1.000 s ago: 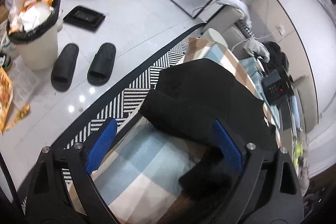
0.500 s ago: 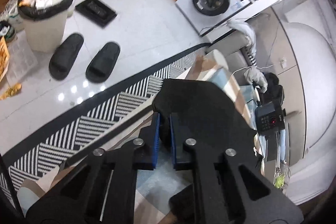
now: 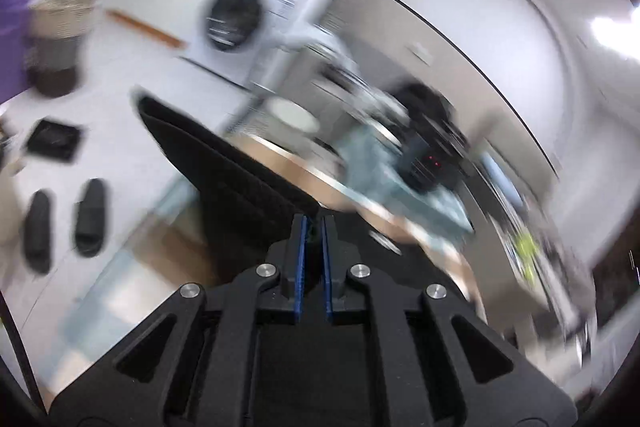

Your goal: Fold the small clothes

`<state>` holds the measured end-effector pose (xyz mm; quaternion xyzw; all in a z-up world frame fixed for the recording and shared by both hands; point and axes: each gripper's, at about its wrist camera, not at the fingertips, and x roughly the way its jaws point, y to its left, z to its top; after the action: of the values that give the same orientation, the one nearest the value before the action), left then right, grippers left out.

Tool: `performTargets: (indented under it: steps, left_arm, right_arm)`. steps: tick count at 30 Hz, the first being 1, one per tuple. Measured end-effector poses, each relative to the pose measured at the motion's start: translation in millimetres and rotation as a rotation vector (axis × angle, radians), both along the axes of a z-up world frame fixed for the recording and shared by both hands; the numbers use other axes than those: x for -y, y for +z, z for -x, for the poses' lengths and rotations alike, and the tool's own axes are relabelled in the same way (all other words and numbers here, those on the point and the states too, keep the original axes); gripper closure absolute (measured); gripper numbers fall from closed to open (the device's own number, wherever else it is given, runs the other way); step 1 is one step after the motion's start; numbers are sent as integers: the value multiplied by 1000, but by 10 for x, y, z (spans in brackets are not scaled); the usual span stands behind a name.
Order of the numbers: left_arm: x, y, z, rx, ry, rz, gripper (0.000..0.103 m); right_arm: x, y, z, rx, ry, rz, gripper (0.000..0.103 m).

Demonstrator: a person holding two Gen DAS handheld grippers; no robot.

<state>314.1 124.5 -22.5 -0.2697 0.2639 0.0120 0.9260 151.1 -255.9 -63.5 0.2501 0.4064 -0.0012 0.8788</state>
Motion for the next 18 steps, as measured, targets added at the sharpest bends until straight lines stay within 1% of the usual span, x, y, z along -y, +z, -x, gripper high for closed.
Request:
performTargets:
  steps: [2, 3, 4, 5, 6, 7, 8, 9, 10, 14, 17, 18]
  left_arm:
    - [475, -117, -187, -50, -147, -11, 99]
    - [662, -190, -253, -83, -212, -19, 94]
    - [837, -297, -318, -137, -276, -34, 84]
    - [1000, -411, -347, -197, -318, -61, 77]
    - [1081, -484, -334, -225, -330, -89, 63]
    - [1108, -528, -290, -227, -321, -109, 49]
    - [1090, -554, -227, -218, -305, -125, 44]
    - [1047, -562, -177, -207, -291, -123, 37]
    - [946, -570, -119, -197, -265, -112, 35]
    - [492, -668, 39, -206, -170, -91, 35]
    - [191, -723, 37, -216, -116, -67, 35]
    - [89, -761, 101, -218, -111, -55, 35]
  right_arm:
    - [15, 11, 22, 7, -1, -7, 61]
    - [26, 15, 32, 9, -6, -6, 61]
    - [37, 10, 39, 10, -9, -4, 60]
    - [46, 2, 44, 8, -13, -6, 60]
    - [55, -14, 46, 1, -17, -11, 60]
    - [58, -23, 40, -2, -17, -16, 60]
    - [52, -17, 37, -4, -18, -18, 60]
    - [41, -18, 45, -2, -12, -19, 60]
    - [23, -16, 51, 2, -3, -15, 60]
    - [-17, -37, 35, 1, 14, -18, 60]
    - [-38, -59, 13, -3, 22, -19, 60]
    - [-46, -67, 7, -6, 26, -19, 60]
